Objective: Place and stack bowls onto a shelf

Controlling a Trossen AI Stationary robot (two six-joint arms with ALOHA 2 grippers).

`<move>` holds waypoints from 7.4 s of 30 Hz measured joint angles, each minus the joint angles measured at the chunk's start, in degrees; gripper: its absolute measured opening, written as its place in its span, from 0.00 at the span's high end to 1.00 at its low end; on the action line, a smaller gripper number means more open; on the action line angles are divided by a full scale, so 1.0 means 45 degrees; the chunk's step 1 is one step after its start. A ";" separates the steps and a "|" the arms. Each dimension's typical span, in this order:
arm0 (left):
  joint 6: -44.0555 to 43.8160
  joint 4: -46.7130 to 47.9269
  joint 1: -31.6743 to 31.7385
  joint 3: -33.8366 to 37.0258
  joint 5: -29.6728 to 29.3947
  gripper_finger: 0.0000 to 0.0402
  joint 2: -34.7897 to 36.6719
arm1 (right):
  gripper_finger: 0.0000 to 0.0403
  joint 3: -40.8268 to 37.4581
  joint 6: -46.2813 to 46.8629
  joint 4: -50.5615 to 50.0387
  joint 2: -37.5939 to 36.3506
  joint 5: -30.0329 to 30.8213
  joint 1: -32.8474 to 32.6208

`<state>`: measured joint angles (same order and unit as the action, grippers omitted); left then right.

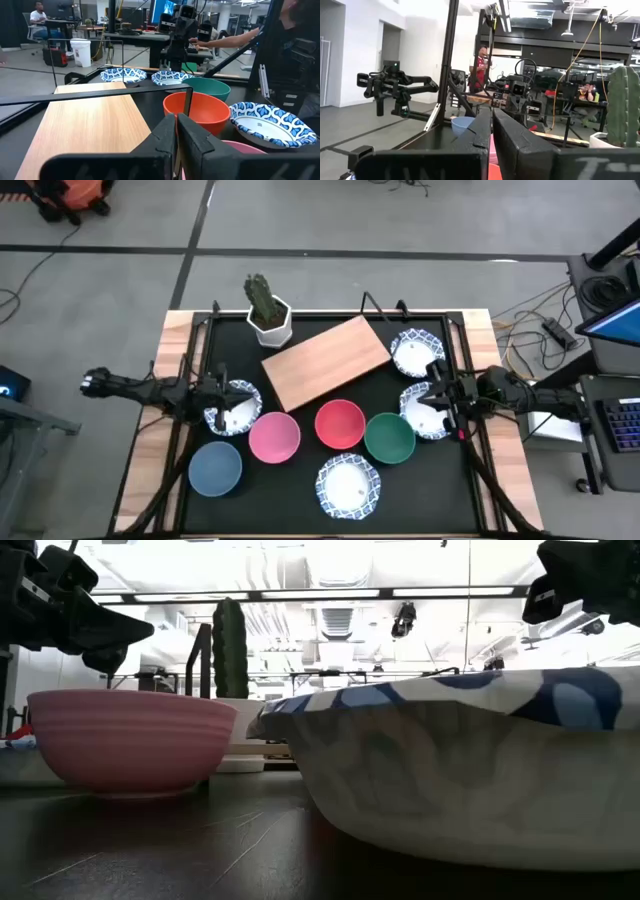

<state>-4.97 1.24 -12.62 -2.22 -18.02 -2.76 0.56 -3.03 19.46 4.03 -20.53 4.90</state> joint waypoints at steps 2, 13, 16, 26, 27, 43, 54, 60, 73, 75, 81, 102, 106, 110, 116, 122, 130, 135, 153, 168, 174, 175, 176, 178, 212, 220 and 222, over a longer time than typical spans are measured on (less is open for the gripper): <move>-0.0003 0.0004 -0.0004 -0.0004 0.0000 1.00 0.0000 | 0.98 0.0000 0.0000 0.0000 0.0000 0.0000 -0.0001; -0.0003 -0.0001 -0.0005 -0.0001 0.0000 1.00 0.0000 | 0.98 0.0000 0.0000 0.0000 -0.0002 0.0000 -0.0003; 0.0000 0.0004 0.0000 0.0001 0.0000 1.00 0.0000 | 0.98 0.0000 0.0000 0.0000 0.0000 0.0000 -0.0004; -0.0002 0.0002 -0.0004 -0.0002 0.0000 1.00 0.0000 | 0.98 0.0000 0.0000 0.0000 -0.0001 0.0000 -0.0003; -0.0003 -0.0001 -0.0005 -0.0002 0.0000 1.00 0.0000 | 0.98 0.0000 0.0000 0.0000 0.0000 0.0000 0.0000; -0.0002 0.0001 0.0000 -0.0004 0.0000 1.00 0.0000 | 0.98 0.0000 0.0000 0.0000 0.0000 0.0000 -0.0001; 0.0000 0.0000 0.0000 -0.0004 0.0000 1.00 -0.0004 | 0.98 0.0000 0.0000 0.0000 -0.0003 0.0000 -0.0002; -0.0003 0.0004 -0.0002 -0.0004 0.0000 1.00 0.0000 | 0.98 0.0000 0.0000 0.0000 -0.0004 0.0000 -0.0004; -0.0015 -0.0036 0.0000 -0.0003 -0.0001 1.00 0.0000 | 0.98 0.0000 0.3464 0.0721 0.0119 0.0854 -0.0004; -0.0801 -0.0535 -0.0005 0.0025 0.0000 1.00 -0.0010 | 0.98 0.0000 0.4242 0.1153 0.0259 0.1427 -0.0014; -0.2037 -0.4437 -0.0005 0.0025 -0.0112 1.00 -0.0021 | 0.98 0.0000 0.5115 0.2978 0.1226 0.1243 -0.0781; -0.3473 -1.2228 -0.0345 -0.0310 0.2208 1.00 -0.3972 | 0.98 0.4151 0.4083 0.4327 0.8228 0.3915 -0.3849; -0.3481 -1.2182 -0.0350 -0.1010 0.2350 1.00 -0.5188 | 0.98 0.5817 0.4406 0.1698 0.9169 0.4087 -0.3835; -0.4718 -1.2097 -0.0350 -0.1770 0.2384 1.00 -0.6061 | 0.98 0.8020 0.5556 -0.2556 1.0048 0.4985 -0.3842; -0.4012 -0.9620 -0.0345 -0.3379 0.2414 1.00 -0.5902 | 0.98 1.1144 0.7148 -0.9318 1.1568 0.5335 -0.3837; -0.2088 -0.1527 -0.0340 -0.6605 0.1388 1.00 -0.5306 | 0.98 1.3268 1.0336 -1.4544 1.2906 0.6562 -0.3832; -0.1281 0.4078 -0.0340 -0.8895 -0.1177 1.00 -0.6088 | 0.98 1.3771 1.6078 -1.7668 1.3995 0.8143 -0.3832; -0.0641 0.4060 -0.0344 -0.8573 -0.1683 1.00 -0.6169 | 0.98 1.3551 1.6706 -1.8058 1.4428 0.8136 -0.3837; -0.0506 0.4177 -0.0350 -0.7100 -0.3793 1.00 -0.6199 | 0.96 1.4003 1.7585 -1.5505 1.6305 0.6416 -0.3004; -0.0406 0.5473 -0.0447 -0.8422 -0.2251 1.00 -0.5527 | 0.81 1.5412 1.5460 -1.7116 1.7510 0.5240 -0.1902; -0.0481 0.5544 -0.0447 -0.8305 -0.2173 1.00 -0.5443 | 0.79 1.5412 1.5416 -1.6874 1.7918 0.4987 -0.1826; -0.0475 0.5577 -0.0447 -0.8305 -0.2174 1.00 -0.5421 | 0.77 1.5412 1.5246 -1.6869 1.7998 0.4841 -0.1817; -0.0414 0.5587 -0.0447 -0.8305 -0.2174 1.00 -0.5406 | 0.74 1.5412 1.5039 -1.6871 1.8056 0.4719 -0.1816; -0.0197 0.5582 -0.0447 -0.8305 -0.2176 1.00 -0.5353 | 0.68 1.5412 1.4656 -1.6968 1.8064 0.4376 -0.1832; 0.1137 0.5546 -0.0447 -0.8305 -0.2200 1.00 -0.5309 | 0.95 1.5407 0.2852 -1.7788 1.9407 0.4097 -0.1972; 0.1137 0.5541 -0.0447 -0.8310 -0.2205 1.00 -0.5352 | 0.98 1.5543 0.4079 -1.9285 1.8039 0.4113 -0.1845; 0.1137 0.5521 -0.0447 -0.8310 -0.2203 1.00 -0.5370 | 0.98 1.5803 0.4668 -1.9955 1.7729 0.4026 -0.1810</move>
<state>0.14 26.08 -14.63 -39.62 -27.94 -26.93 71.67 17.98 -70.33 83.81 -2.42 -3.24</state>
